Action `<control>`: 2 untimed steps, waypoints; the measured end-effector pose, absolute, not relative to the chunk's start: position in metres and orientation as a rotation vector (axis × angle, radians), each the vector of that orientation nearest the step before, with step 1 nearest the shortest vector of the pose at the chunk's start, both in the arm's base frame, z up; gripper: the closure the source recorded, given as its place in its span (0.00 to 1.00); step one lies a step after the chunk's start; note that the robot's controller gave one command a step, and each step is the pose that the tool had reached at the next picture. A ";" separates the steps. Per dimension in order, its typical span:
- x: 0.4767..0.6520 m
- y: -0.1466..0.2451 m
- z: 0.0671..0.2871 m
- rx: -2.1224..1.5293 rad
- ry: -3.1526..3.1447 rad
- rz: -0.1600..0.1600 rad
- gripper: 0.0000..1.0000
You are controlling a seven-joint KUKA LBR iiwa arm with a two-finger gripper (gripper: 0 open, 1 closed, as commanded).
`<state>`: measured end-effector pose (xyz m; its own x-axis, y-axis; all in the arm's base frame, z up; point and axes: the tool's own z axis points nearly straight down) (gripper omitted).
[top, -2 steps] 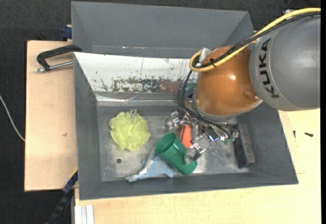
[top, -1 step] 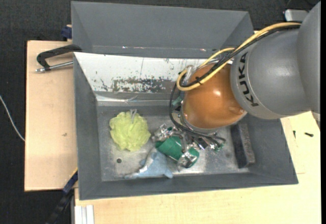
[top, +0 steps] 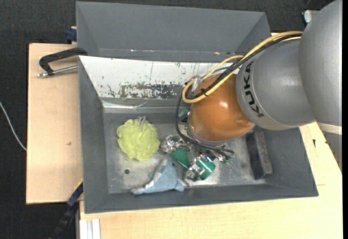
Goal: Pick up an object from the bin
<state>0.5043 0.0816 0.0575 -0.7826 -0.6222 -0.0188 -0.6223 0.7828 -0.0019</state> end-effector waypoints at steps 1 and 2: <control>0.498 0.075 0.067 -1.034 2.964 -0.001 1.00; 0.498 0.075 0.067 -1.035 2.964 -0.001 1.00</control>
Offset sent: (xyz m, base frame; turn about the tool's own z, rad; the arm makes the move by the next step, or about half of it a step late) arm 0.0000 0.0000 0.0000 0.0000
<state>0.4975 0.0751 0.0667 -0.7827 -0.6224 -0.0021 -0.6224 0.7827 -0.0016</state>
